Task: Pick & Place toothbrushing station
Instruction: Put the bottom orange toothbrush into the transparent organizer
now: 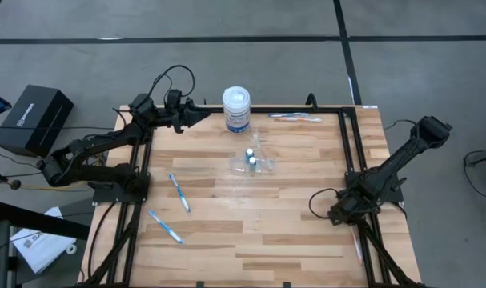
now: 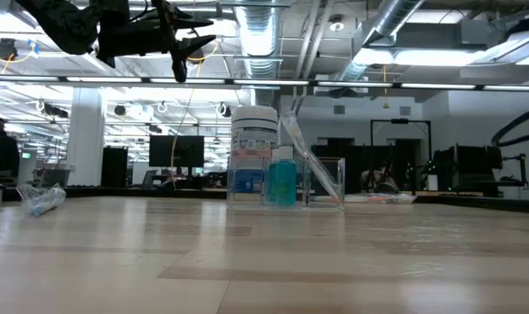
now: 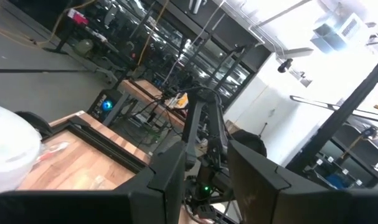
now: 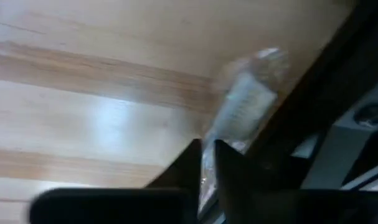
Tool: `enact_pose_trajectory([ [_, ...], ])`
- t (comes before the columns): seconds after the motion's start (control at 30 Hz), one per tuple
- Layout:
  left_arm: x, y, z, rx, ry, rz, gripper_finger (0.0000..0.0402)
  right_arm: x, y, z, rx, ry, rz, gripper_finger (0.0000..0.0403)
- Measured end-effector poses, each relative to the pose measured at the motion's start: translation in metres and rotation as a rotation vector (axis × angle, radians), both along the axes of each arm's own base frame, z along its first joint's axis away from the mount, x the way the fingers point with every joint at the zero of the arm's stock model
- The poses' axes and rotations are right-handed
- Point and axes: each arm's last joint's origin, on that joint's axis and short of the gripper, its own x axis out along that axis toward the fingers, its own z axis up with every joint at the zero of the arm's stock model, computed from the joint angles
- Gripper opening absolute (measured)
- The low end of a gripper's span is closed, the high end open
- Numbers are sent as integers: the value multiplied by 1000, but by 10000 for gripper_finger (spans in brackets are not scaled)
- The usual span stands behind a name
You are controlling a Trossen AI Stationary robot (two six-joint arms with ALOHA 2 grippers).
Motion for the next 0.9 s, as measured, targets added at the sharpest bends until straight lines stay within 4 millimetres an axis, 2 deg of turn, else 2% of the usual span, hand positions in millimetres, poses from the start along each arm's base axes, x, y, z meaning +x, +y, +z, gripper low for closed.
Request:
enact_pose_trajectory([
  [0.17,0,0,0,2,2,-14,115,5,-2,0,8,-32,-18,7],
  [0.47,0,0,0,3,2,-13,115,26,-6,3,8,-236,-103,0],
  [0.9,0,0,0,2,1,-11,115,70,-41,35,-292,-595,-183,0],
])
